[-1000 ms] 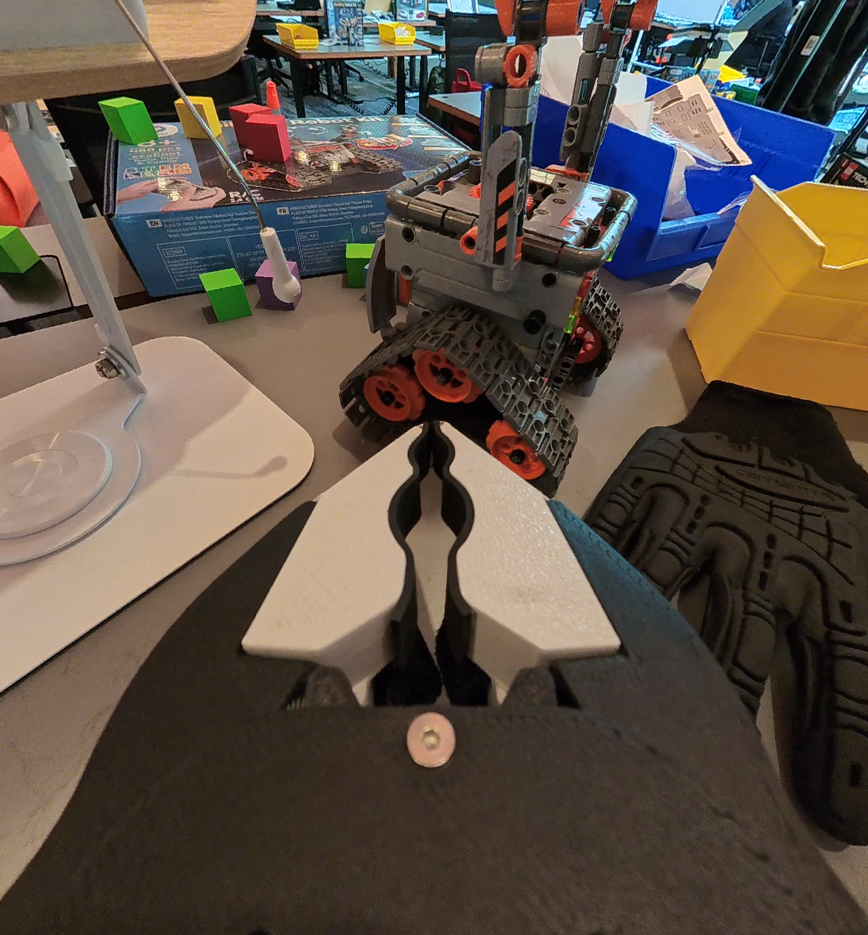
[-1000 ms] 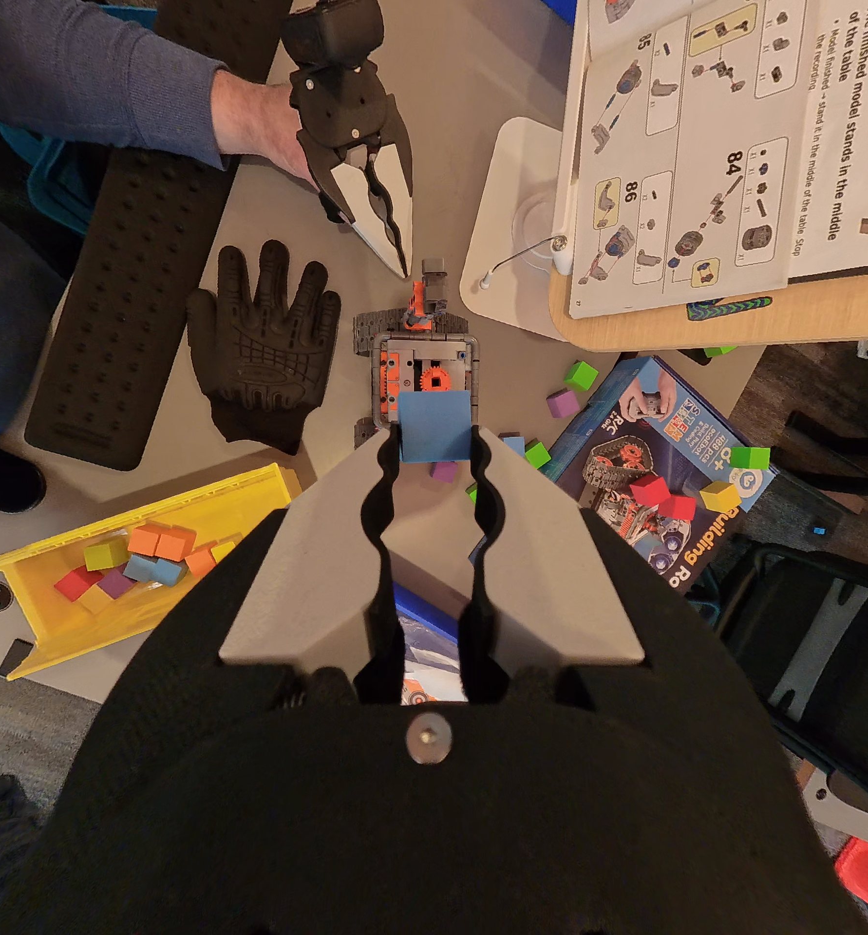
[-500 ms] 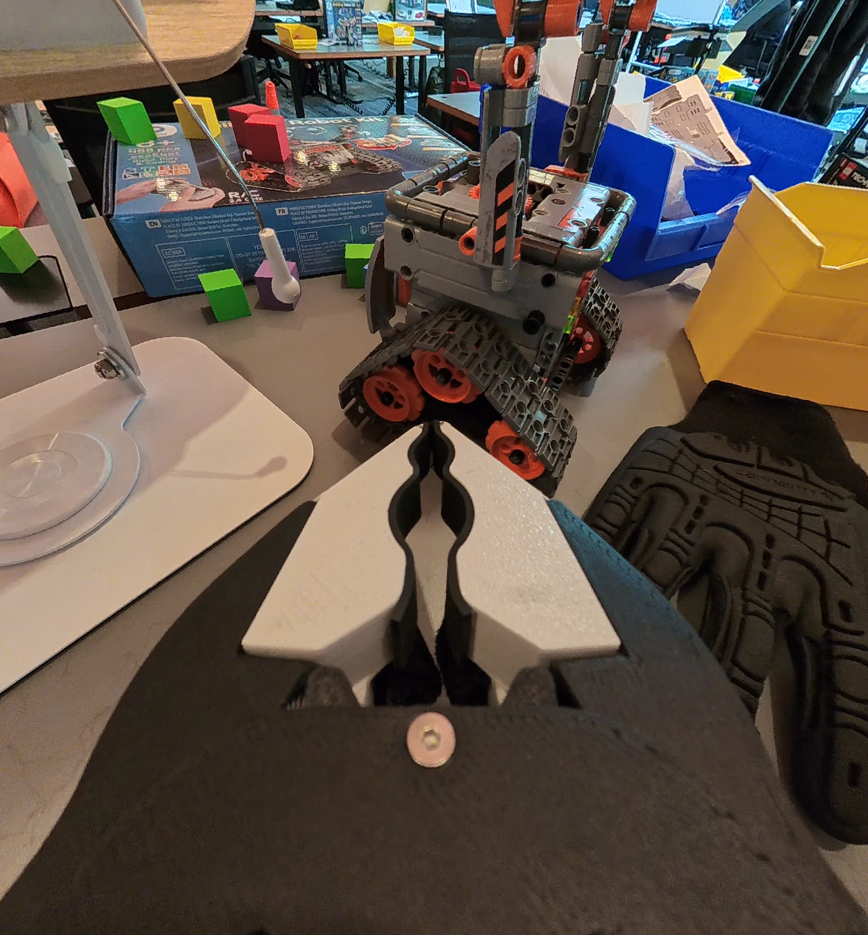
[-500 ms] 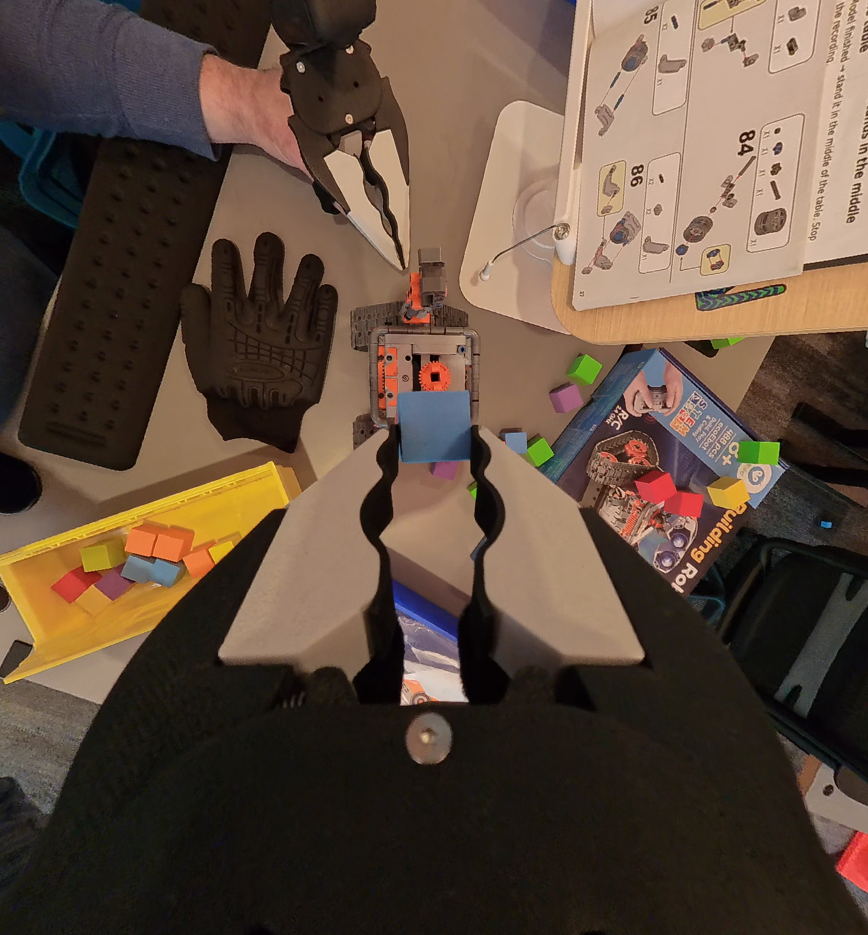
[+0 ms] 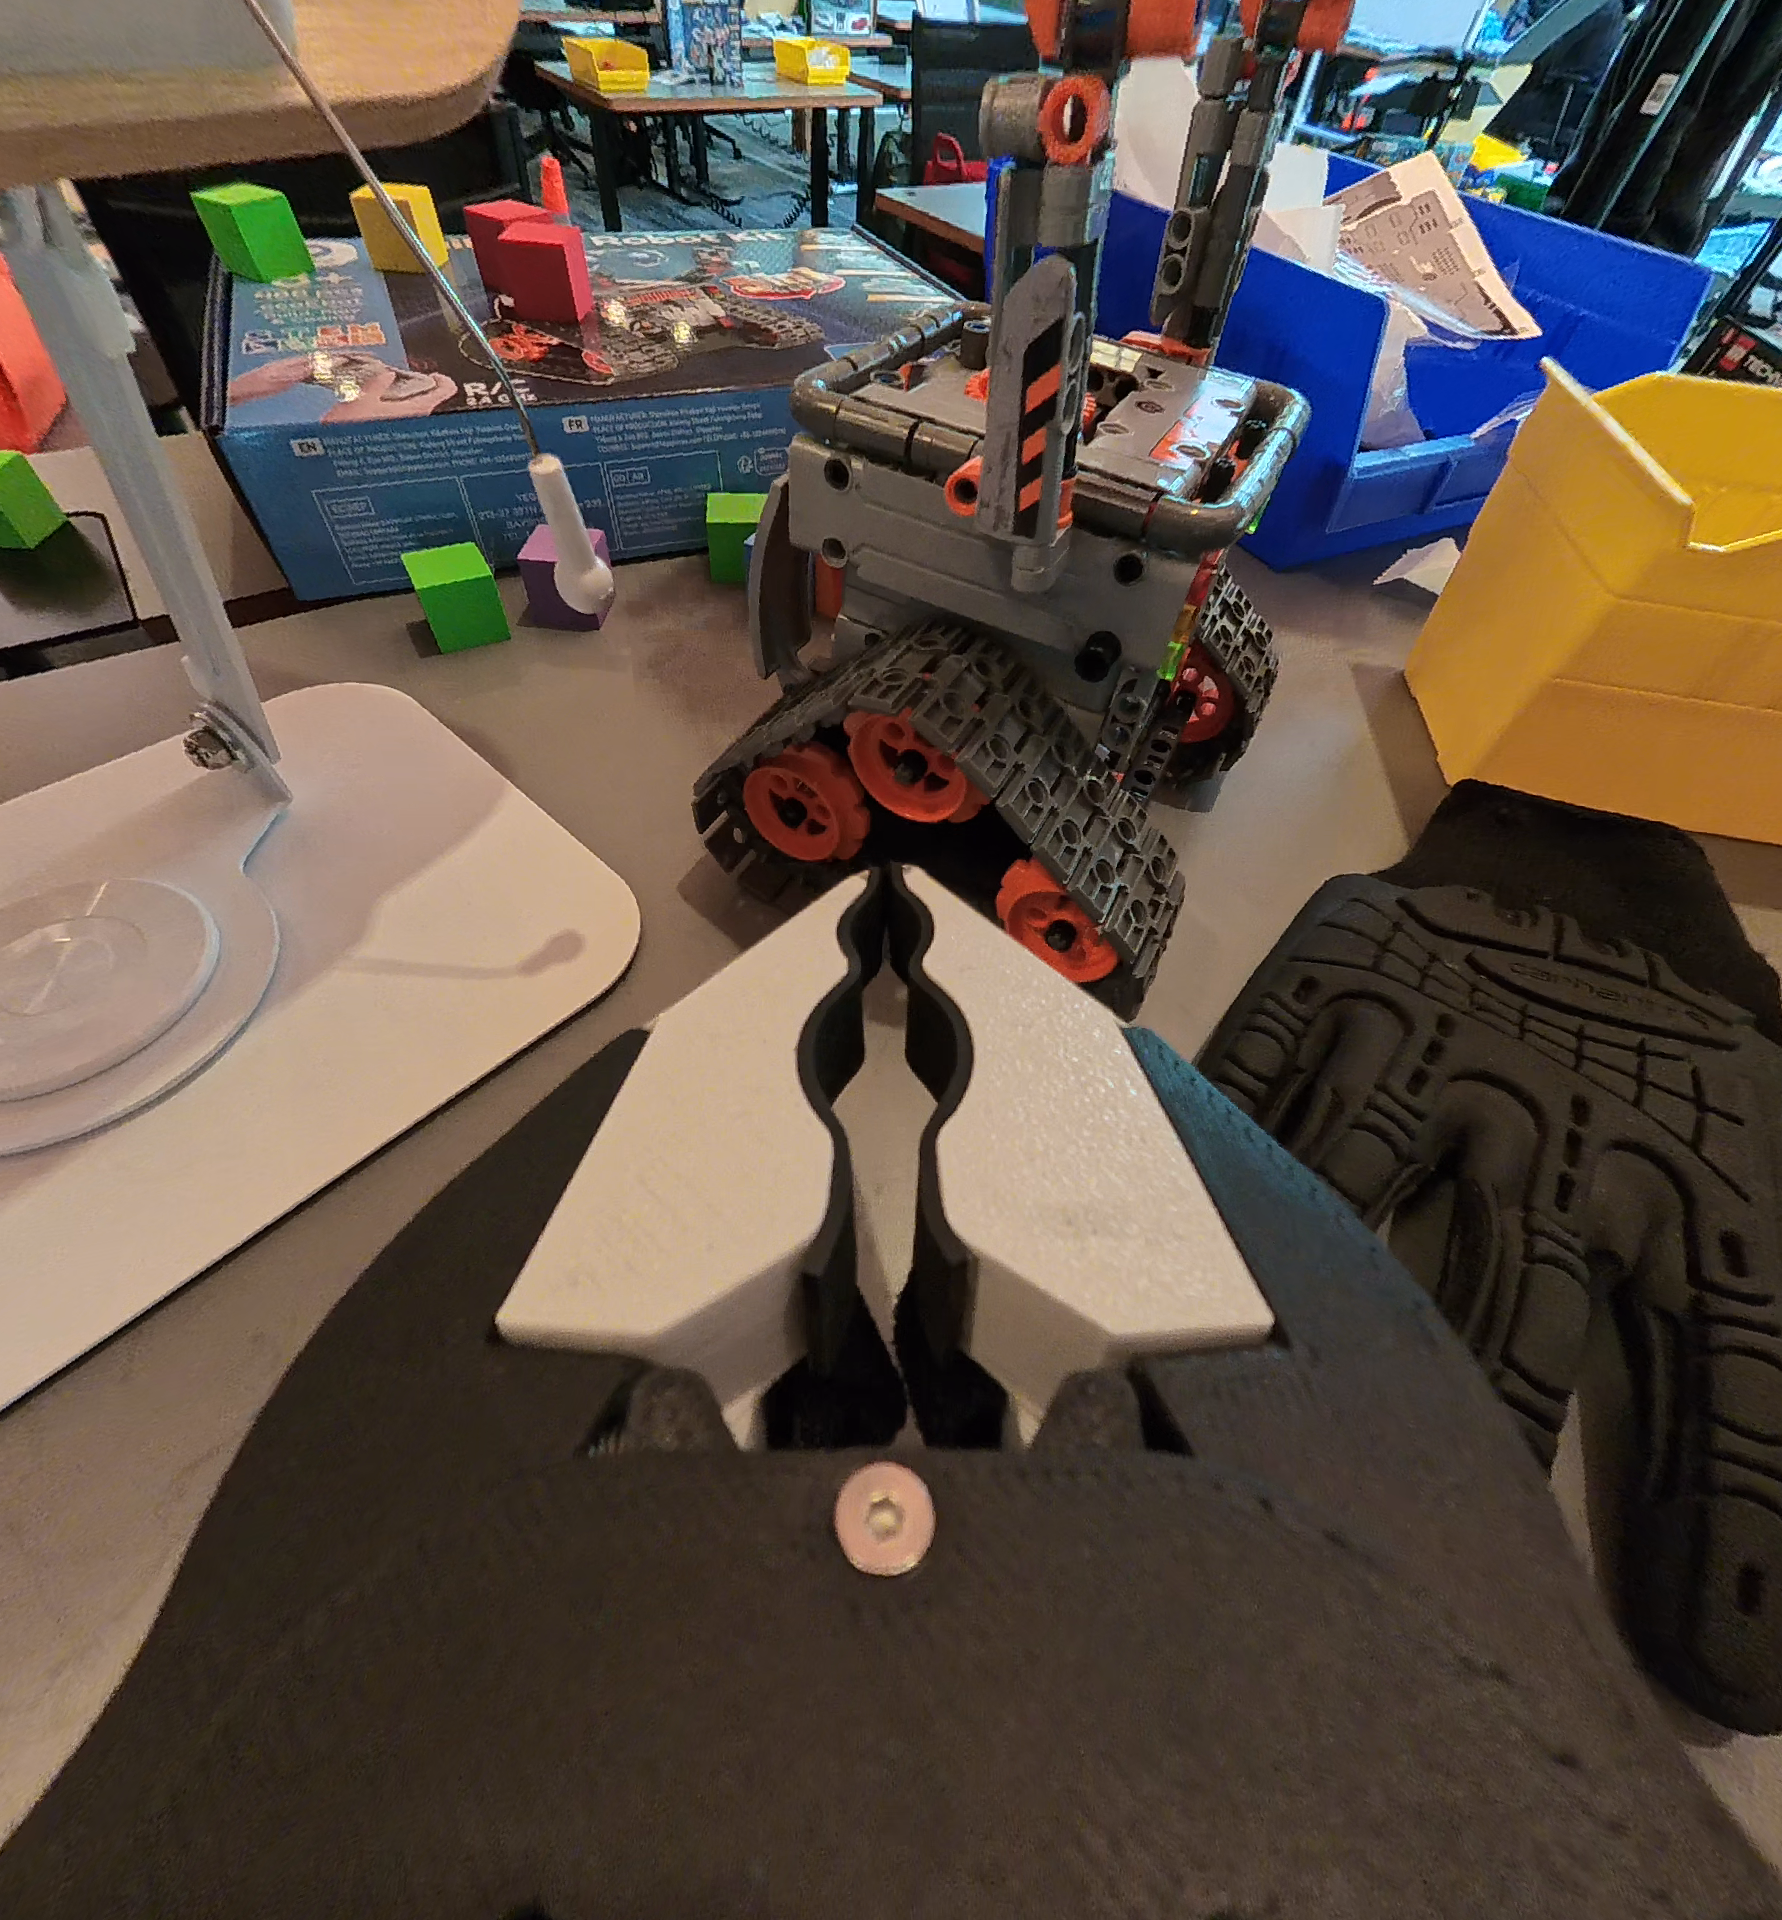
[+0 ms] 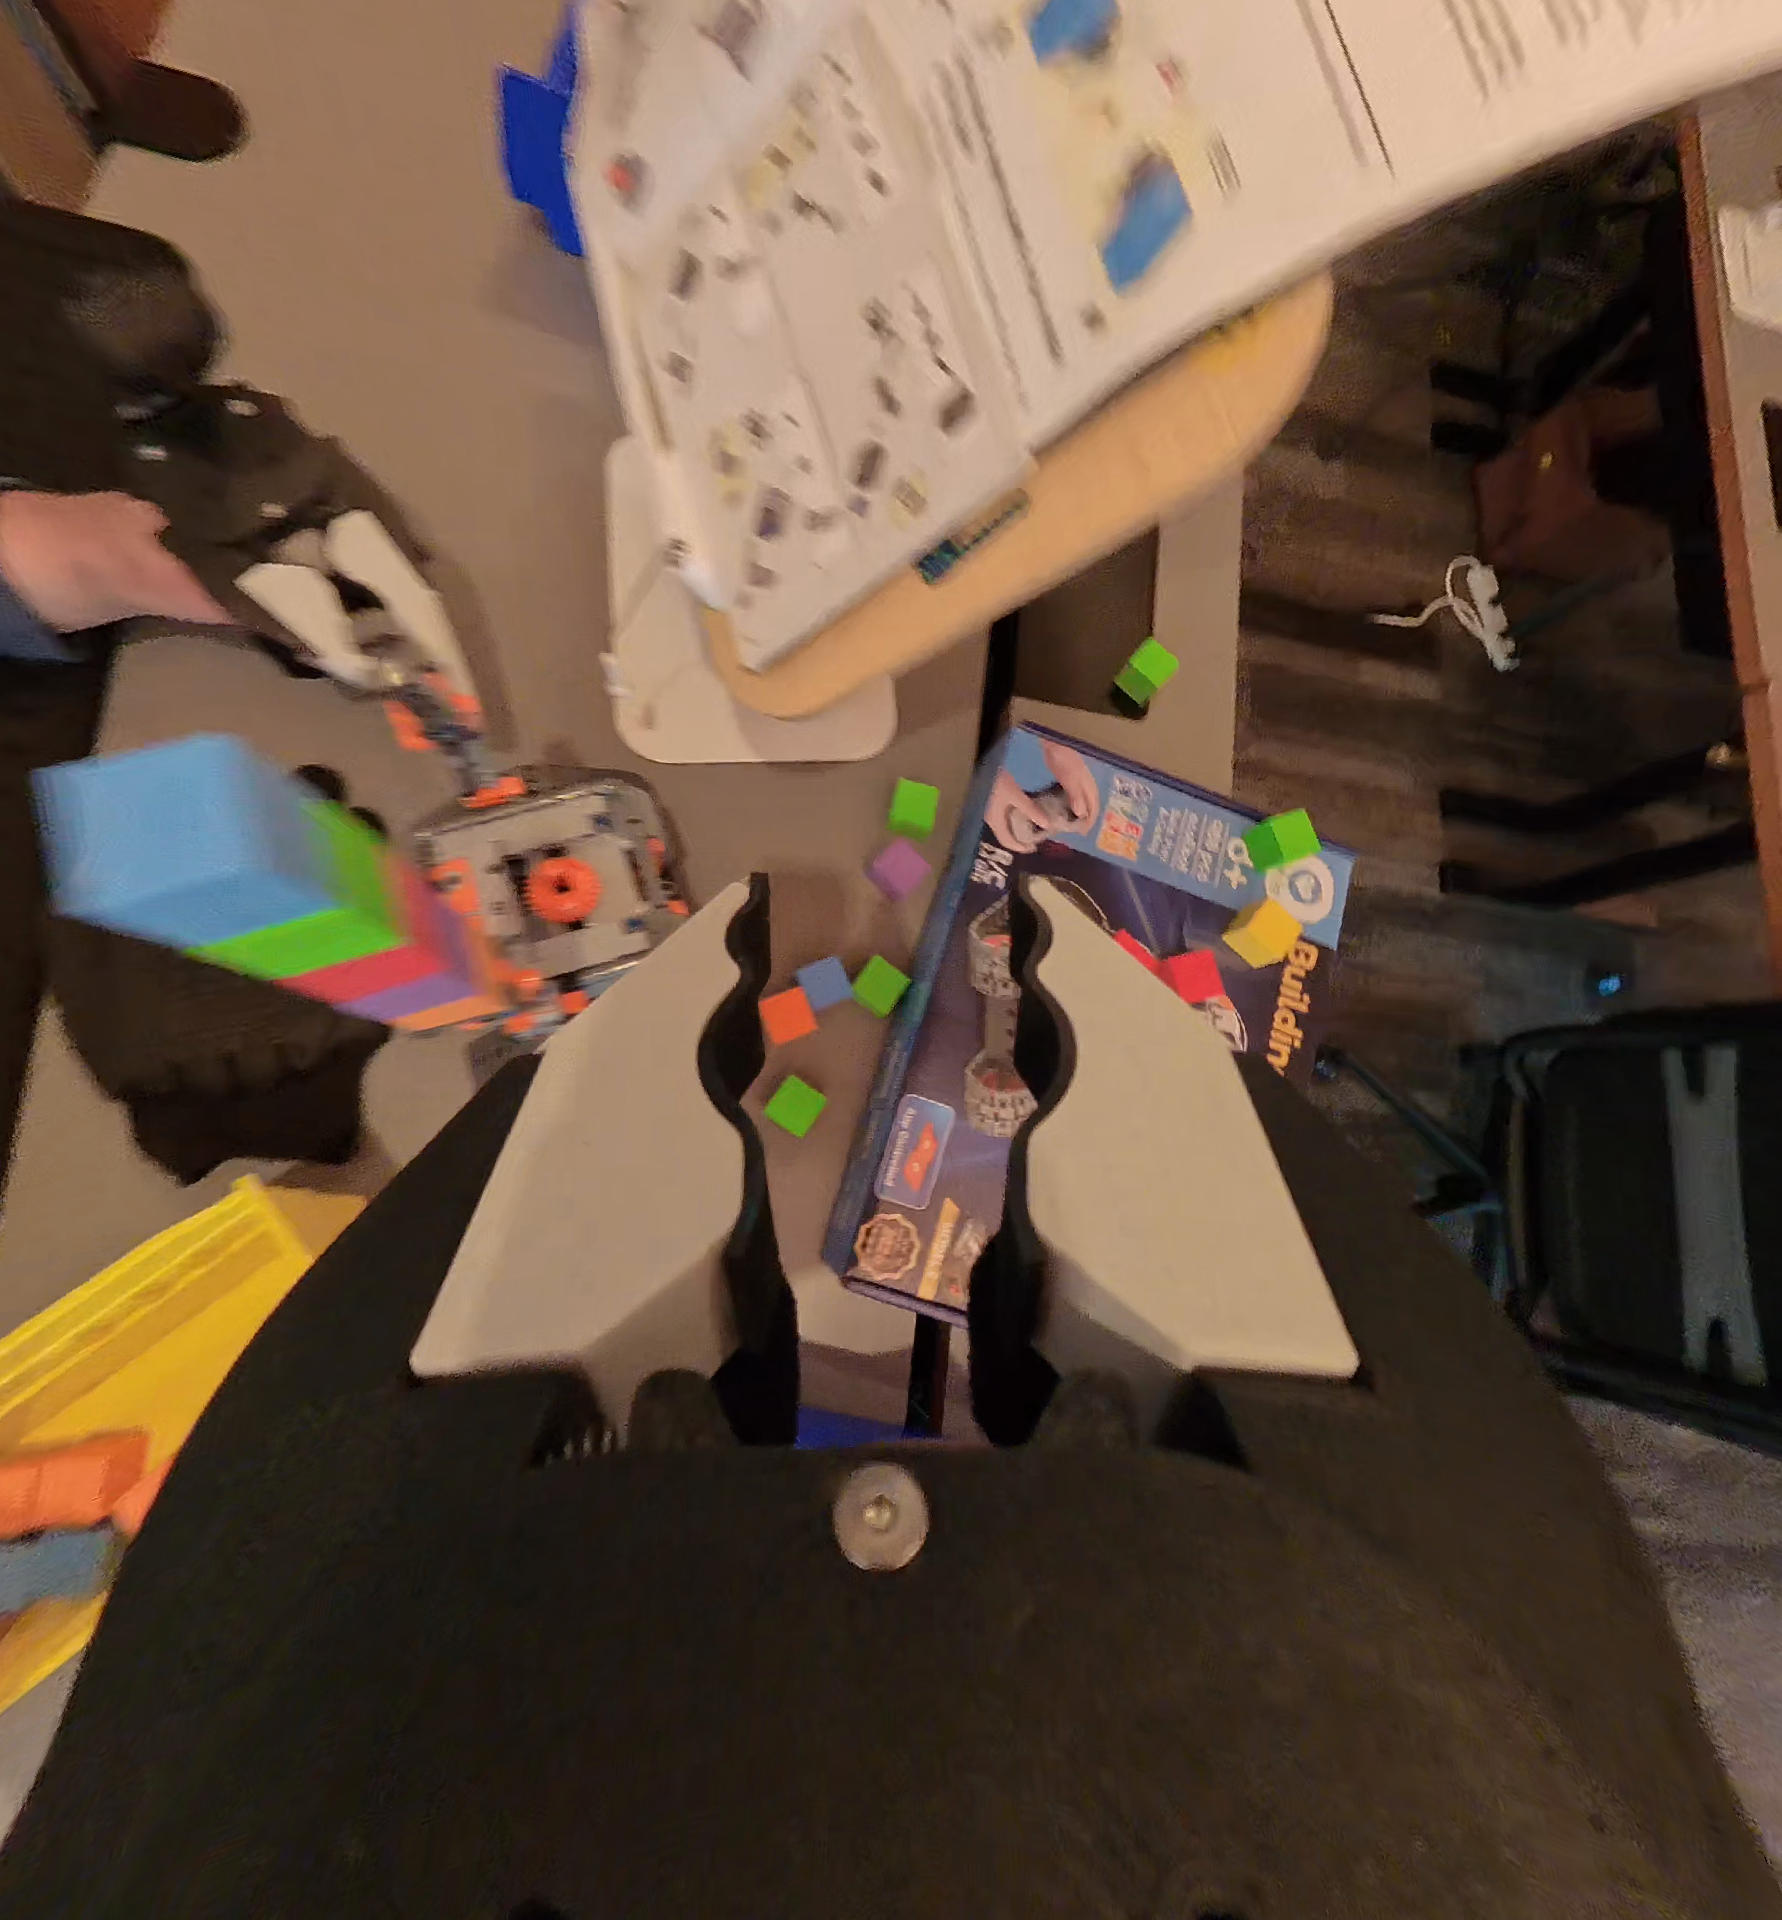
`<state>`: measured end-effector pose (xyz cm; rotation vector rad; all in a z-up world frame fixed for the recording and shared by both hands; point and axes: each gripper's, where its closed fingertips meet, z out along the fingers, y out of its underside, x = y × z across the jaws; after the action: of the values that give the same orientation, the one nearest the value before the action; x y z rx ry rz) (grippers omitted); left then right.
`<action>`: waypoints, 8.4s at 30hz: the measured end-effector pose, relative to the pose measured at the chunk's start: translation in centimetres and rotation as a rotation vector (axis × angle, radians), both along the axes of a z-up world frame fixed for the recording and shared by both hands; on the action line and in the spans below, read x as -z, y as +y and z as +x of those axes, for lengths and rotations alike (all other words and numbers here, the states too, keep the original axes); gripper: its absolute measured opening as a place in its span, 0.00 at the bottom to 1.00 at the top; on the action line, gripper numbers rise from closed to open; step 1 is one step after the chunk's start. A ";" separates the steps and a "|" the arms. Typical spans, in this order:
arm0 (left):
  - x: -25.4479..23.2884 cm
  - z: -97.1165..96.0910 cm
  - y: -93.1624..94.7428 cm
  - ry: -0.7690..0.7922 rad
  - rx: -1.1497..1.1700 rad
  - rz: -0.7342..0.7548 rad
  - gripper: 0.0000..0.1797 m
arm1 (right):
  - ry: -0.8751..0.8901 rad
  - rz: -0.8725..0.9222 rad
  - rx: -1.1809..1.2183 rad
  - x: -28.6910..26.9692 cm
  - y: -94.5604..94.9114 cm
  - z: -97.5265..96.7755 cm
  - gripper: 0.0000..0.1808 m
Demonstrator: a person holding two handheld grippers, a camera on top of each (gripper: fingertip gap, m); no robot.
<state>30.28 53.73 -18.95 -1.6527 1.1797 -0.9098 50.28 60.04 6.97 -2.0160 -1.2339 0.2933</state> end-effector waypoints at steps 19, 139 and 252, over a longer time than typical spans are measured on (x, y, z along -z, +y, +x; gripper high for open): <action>0.5 0.0 0.2 0.006 -0.002 -0.024 0.00 | 0.038 -0.193 0.514 24.5 15.5 6.2 0.30; 0.2 -0.1 0.4 -0.016 -0.008 -0.033 0.00 | 0.088 -0.113 0.148 11.2 11.9 6.6 0.16; -0.3 -0.7 1.1 -0.055 -0.039 -0.043 0.00 | 0.097 -0.100 0.582 25.5 25.1 8.9 0.30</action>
<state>29.58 54.80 -18.61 -1.6687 1.0942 -0.9561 59.23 85.16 -18.57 -2.3124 -0.5410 0.1646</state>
